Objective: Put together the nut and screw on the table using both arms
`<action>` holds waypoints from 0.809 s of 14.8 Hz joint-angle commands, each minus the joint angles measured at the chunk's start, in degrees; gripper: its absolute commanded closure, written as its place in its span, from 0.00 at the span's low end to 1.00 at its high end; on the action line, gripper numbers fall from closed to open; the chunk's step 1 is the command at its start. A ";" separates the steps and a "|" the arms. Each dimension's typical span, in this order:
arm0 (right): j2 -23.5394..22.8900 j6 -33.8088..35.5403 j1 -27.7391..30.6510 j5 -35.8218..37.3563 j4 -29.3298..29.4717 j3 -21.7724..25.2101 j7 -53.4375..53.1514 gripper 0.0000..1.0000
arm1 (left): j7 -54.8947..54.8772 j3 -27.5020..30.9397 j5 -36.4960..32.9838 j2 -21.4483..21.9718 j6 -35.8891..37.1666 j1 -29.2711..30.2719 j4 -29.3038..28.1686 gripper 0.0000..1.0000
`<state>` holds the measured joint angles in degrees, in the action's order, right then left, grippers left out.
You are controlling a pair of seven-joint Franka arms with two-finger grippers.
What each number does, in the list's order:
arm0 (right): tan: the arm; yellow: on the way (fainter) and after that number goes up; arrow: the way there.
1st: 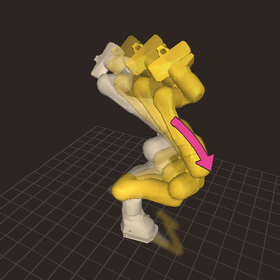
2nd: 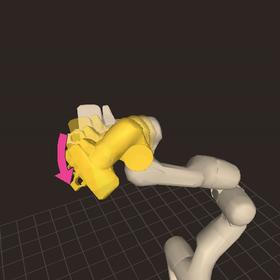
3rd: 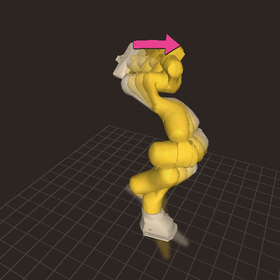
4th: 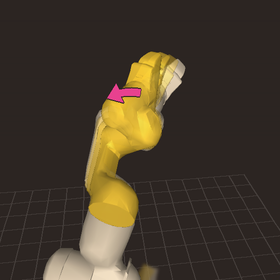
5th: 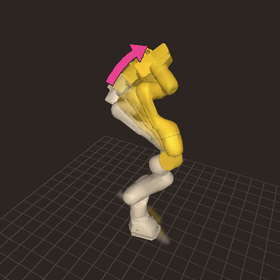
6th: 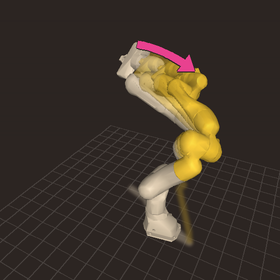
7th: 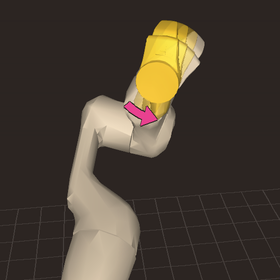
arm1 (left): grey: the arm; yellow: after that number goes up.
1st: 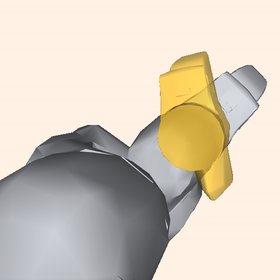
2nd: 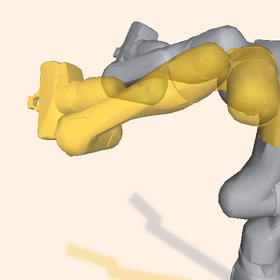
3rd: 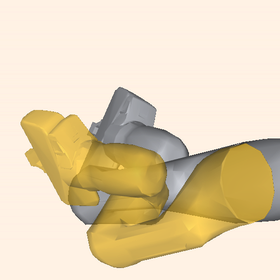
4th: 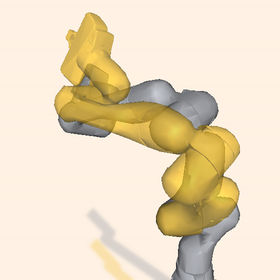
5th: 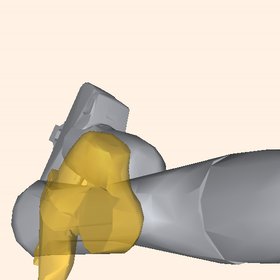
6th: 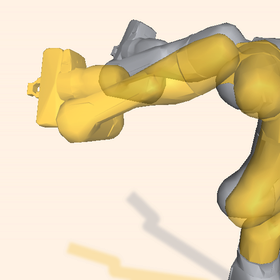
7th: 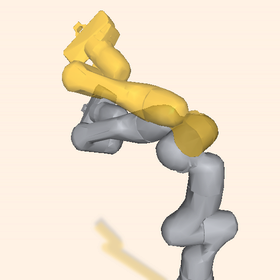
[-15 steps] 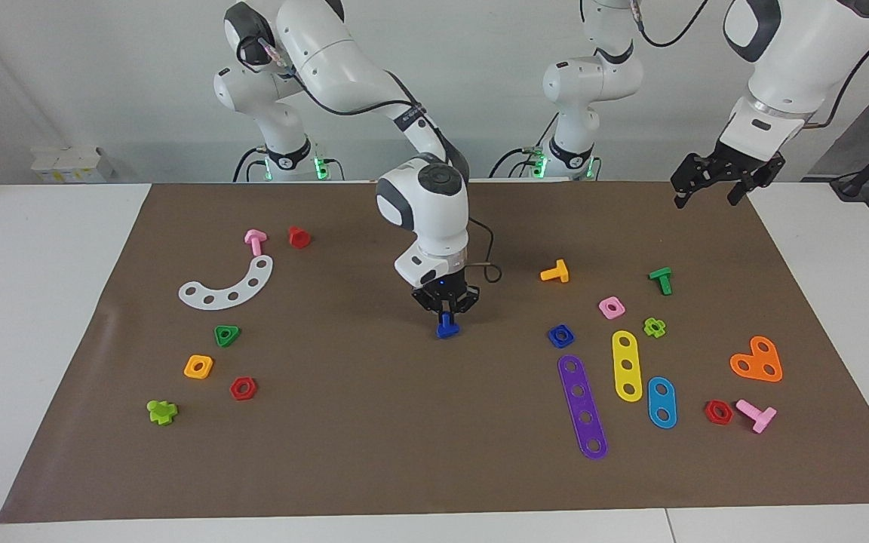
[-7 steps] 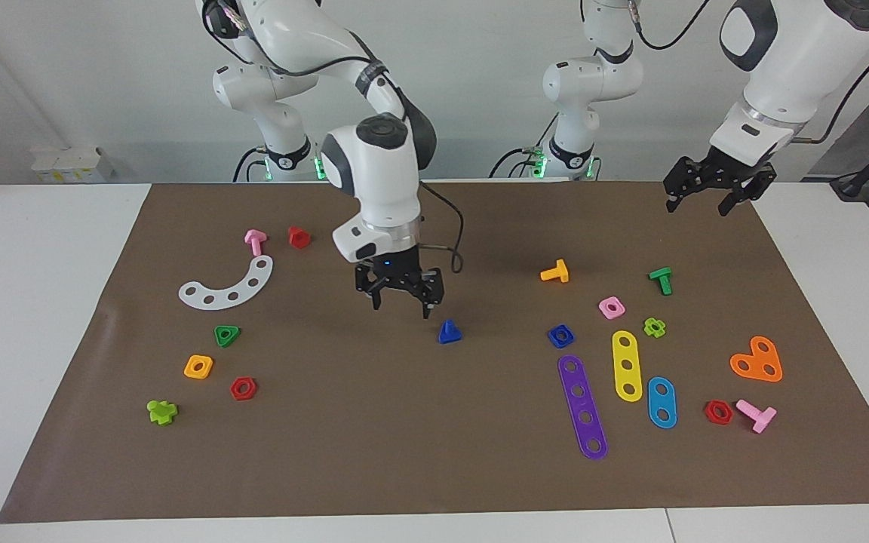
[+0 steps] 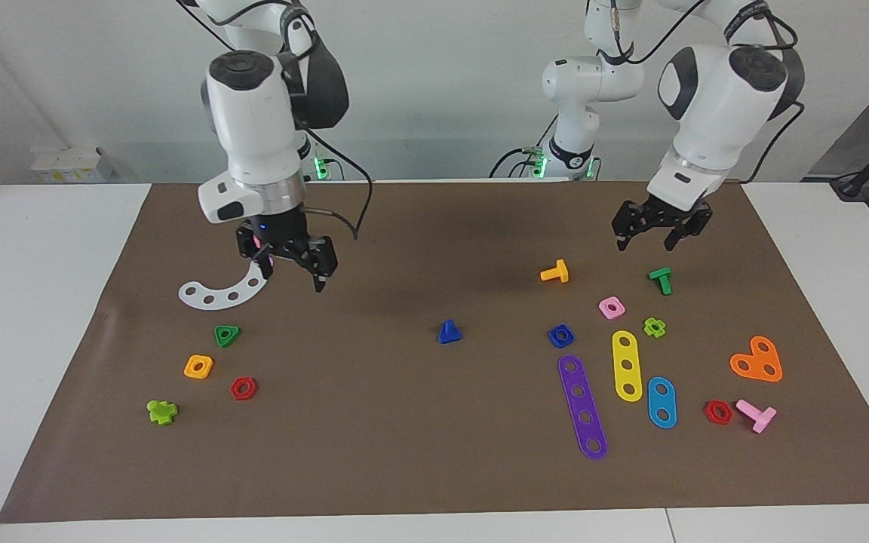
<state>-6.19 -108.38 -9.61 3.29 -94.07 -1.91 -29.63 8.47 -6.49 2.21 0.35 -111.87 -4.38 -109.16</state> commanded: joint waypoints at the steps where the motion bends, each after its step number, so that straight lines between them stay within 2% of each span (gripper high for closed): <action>1: 4.60 4.91 4.94 -2.06 -1.64 -0.90 7.55 0.00 | 8.11 0.78 0.60 -4.46 -6.67 -3.87 -0.35 0.09; 5: 8.47 13.18 9.07 -3.19 -1.81 -0.73 14.59 0.00 | 15.84 0.86 0.25 -9.04 -12.83 -6.33 -1.23 0.10; 9: 8.48 11.70 9.87 -4.96 -2.26 -0.73 15.39 0.00 | 22.20 0.95 -0.19 -14.40 -16.62 -6.95 -1.40 0.14; 12: 8.22 13.54 10.22 -4.87 -1.21 -0.73 17.93 0.00 | 31.31 0.95 -6.50 -19.32 -20.73 -8.44 -1.40 0.15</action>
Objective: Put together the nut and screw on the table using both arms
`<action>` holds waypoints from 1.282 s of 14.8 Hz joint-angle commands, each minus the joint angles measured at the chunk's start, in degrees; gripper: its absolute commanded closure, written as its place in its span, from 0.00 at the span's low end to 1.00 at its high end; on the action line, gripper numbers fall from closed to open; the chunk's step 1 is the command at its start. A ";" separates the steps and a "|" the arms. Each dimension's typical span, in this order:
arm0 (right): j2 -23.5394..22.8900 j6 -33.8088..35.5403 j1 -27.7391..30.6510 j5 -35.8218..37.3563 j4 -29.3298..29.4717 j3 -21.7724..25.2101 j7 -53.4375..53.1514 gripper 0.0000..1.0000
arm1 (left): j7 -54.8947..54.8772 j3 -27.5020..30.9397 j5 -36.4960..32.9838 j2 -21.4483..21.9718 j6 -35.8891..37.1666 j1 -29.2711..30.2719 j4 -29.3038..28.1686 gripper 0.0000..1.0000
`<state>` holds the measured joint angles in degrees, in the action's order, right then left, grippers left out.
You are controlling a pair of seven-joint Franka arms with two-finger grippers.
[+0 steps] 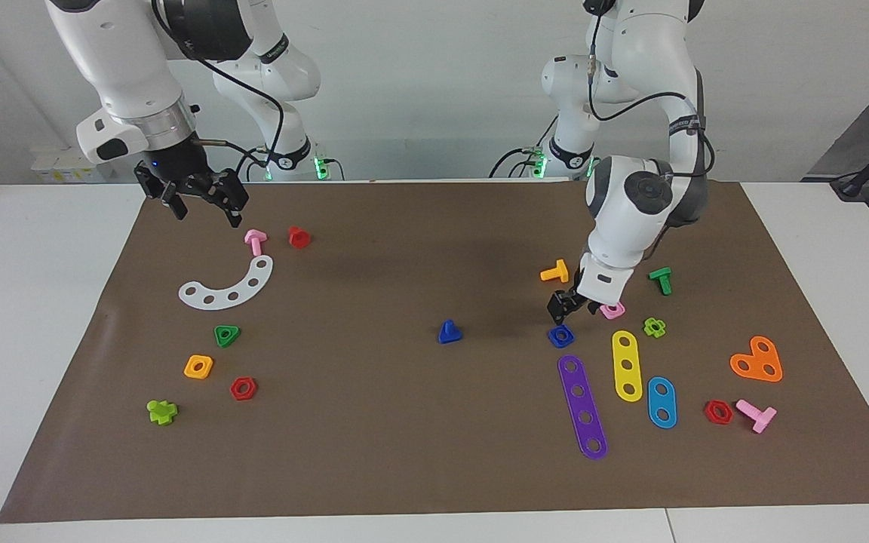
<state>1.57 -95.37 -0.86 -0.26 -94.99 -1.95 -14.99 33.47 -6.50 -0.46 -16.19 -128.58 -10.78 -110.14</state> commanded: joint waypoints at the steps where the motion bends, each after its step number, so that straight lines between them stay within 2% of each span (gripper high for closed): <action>1: 0.28 1.32 1.56 -1.06 0.24 -0.60 4.26 0.00 | 6.96 0.97 -3.94 -3.32 -5.00 -2.05 -0.95 0.15; 3: 0.10 1.76 1.56 -0.18 0.77 -0.52 5.06 0.00 | 7.31 0.97 -3.94 -3.59 -5.19 -1.96 -1.04 0.18; 7: -1.75 7.74 3.66 -0.36 6.74 -0.16 9.26 0.00 | 6.96 0.88 -4.29 -4.90 -6.95 -1.96 -1.48 0.24; 16: -0.25 5.46 3.40 -0.53 2.97 -0.08 7.17 0.00 | 6.79 0.97 -4.29 -4.64 -4.31 -2.57 -2.01 0.40; 19: -0.25 5.63 3.49 -0.62 3.14 -0.08 7.52 0.00 | 6.61 0.88 -4.46 -4.64 -3.70 -2.58 -1.84 0.50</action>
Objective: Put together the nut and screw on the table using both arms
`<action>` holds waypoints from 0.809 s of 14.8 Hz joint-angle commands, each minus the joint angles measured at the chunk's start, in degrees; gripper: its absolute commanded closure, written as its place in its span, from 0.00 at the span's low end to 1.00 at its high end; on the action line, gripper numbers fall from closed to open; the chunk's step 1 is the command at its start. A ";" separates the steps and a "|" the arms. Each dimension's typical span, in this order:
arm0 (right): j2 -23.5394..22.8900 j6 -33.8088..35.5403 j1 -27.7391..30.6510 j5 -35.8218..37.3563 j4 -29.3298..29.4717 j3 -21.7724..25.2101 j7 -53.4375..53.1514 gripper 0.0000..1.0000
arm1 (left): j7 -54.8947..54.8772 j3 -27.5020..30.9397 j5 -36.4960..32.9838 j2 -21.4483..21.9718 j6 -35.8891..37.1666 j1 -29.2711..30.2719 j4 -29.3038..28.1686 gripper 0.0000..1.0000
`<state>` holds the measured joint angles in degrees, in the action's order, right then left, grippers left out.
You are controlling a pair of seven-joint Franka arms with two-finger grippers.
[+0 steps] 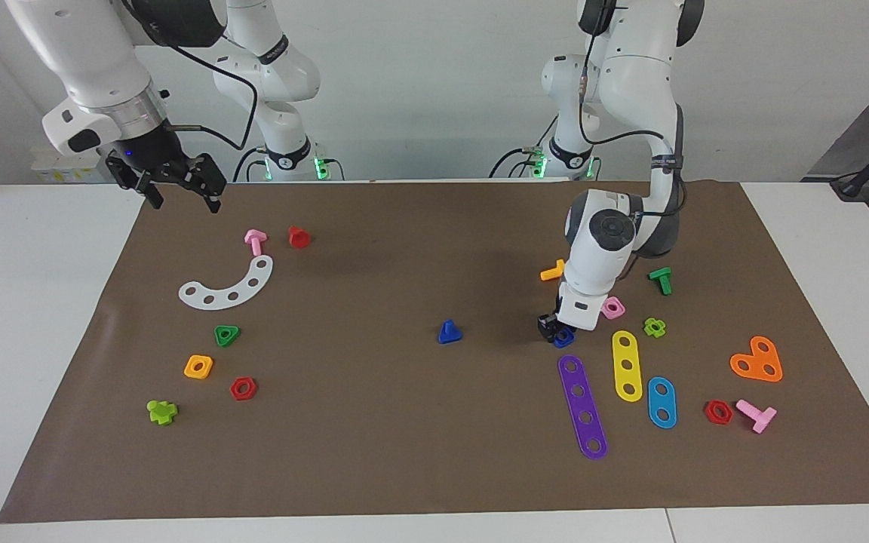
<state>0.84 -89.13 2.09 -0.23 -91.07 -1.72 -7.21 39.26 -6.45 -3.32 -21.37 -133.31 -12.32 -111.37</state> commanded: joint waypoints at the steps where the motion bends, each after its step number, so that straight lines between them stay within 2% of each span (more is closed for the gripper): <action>1: 0.48 -0.61 0.46 -0.65 -0.78 -0.30 -0.17 0.00 | 0.73 0.91 -1.60 0.54 1.12 -1.03 -0.51 0.54; 4: 0.48 -0.69 0.02 -1.00 -0.78 -0.39 -0.17 0.00 | -0.23 0.83 -3.27 0.54 1.65 -0.95 -0.16 0.67; 7: 0.48 -0.61 -0.15 -1.08 -0.78 -0.48 -0.17 0.00 | -2.78 0.74 -5.54 -0.07 4.72 -0.68 3.43 0.72; 10: 0.48 -0.69 0.28 -1.08 -0.69 -0.39 -0.26 0.00 | -2.96 0.56 -5.82 -1.74 6.57 -1.21 8.61 0.71; 12: 0.48 -0.61 0.46 -0.65 -0.69 -0.30 -0.17 0.00 | -2.96 0.56 -5.82 -2.53 7.19 -3.75 11.08 0.71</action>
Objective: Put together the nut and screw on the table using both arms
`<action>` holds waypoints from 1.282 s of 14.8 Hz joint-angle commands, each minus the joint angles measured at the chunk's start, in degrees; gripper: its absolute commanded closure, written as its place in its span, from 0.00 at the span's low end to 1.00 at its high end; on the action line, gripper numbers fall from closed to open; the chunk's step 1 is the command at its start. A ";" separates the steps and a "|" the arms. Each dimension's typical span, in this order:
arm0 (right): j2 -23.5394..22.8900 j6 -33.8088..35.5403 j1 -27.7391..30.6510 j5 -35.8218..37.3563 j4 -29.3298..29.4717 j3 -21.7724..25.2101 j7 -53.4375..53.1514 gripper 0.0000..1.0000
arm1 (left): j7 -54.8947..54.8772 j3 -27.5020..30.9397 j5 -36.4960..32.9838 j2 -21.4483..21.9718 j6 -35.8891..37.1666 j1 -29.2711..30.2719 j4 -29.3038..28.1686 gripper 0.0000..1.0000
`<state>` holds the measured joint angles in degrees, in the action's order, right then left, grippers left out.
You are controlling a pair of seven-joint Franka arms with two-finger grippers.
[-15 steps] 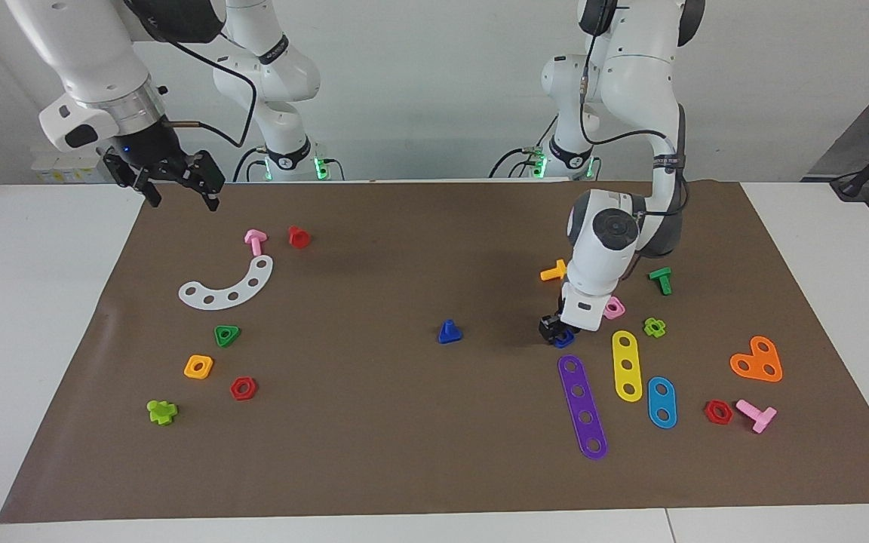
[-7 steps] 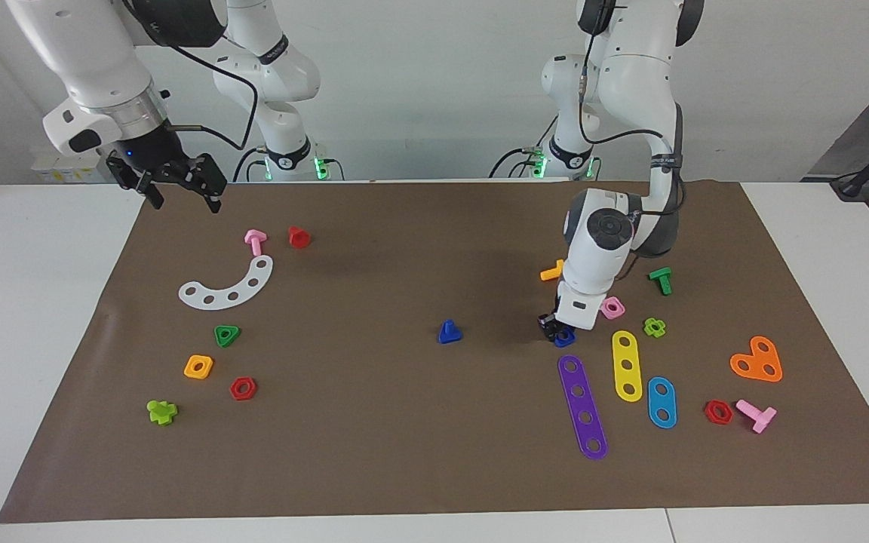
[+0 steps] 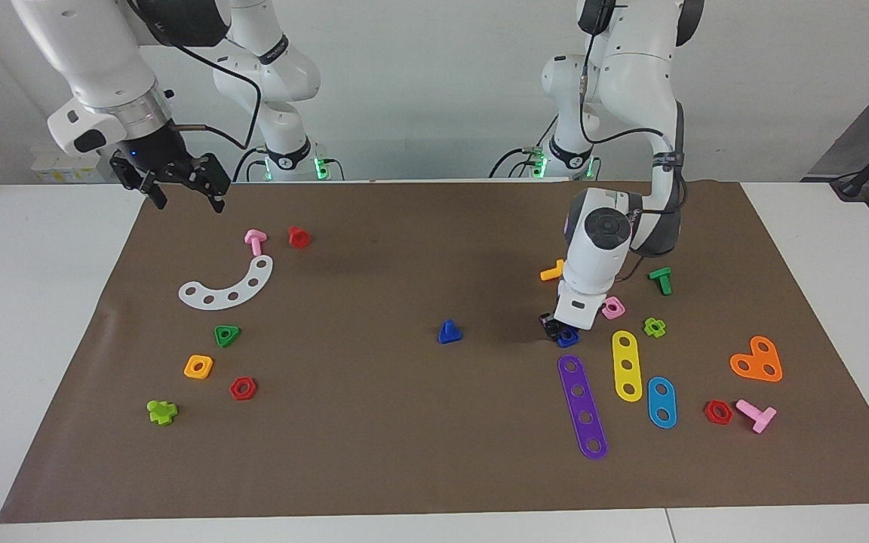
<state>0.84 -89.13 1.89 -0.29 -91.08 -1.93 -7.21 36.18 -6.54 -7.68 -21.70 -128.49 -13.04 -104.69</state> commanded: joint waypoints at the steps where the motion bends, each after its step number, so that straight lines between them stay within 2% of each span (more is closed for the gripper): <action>1: 0.48 -0.52 0.66 -0.33 -0.68 -0.09 -0.17 0.00 | 0.12 0.66 -0.93 -2.29 3.06 -3.82 5.28 0.71; 6: 0.48 -0.69 1.10 -0.33 -0.68 -0.09 -0.26 0.00 | 0.29 0.57 4.16 -6.16 7.55 -9.36 14.59 0.72; 19: 0.48 -0.25 0.49 -1.12 -0.68 -0.62 0.09 0.00 | 0.47 0.39 7.95 -8.53 8.34 -17.19 18.03 0.75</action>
<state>0.84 -89.13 1.88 -0.30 -91.10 -2.27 -7.21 36.44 -6.95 -0.95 -28.88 -121.62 -28.91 -89.38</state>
